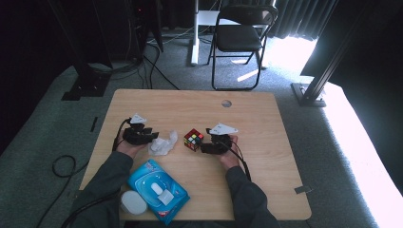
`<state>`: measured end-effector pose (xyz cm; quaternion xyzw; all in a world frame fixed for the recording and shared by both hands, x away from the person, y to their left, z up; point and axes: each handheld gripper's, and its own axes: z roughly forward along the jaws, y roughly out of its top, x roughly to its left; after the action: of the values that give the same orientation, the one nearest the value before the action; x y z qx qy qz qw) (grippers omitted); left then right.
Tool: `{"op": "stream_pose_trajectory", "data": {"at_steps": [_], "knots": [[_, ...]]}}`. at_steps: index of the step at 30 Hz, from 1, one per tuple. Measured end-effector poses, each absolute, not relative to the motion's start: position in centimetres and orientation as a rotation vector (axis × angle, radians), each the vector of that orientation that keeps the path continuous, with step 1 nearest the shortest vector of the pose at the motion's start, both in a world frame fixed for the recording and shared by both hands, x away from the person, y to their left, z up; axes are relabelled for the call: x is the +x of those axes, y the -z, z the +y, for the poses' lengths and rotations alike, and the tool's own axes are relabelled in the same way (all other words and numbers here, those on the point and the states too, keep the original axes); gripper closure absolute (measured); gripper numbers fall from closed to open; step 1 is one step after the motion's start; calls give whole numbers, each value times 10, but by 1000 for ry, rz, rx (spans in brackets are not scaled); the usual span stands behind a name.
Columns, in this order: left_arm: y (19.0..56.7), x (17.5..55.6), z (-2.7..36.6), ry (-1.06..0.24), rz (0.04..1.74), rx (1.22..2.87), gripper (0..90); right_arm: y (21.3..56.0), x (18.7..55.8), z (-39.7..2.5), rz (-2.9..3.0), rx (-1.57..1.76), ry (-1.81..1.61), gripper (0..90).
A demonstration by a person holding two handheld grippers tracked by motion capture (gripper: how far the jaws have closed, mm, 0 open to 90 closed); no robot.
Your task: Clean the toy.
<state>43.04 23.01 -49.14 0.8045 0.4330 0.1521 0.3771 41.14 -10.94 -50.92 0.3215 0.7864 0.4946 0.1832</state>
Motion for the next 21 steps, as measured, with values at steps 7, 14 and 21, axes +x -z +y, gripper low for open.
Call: {"op": "stream_pose_trajectory", "data": {"at_steps": [7, 14, 21], "knots": [[492, 429, 225, -348, 1056, 2072, 552, 509, 410, -118, 2187, 912, -1414, 482], [503, 429, 210, -267, 985, 2183, 475, 509, 410, -118, 2188, 913, -1411, 462], [504, 429, 204, -246, 943, 2237, 608, 509, 410, -117, 2185, 915, -1405, 460]]}}
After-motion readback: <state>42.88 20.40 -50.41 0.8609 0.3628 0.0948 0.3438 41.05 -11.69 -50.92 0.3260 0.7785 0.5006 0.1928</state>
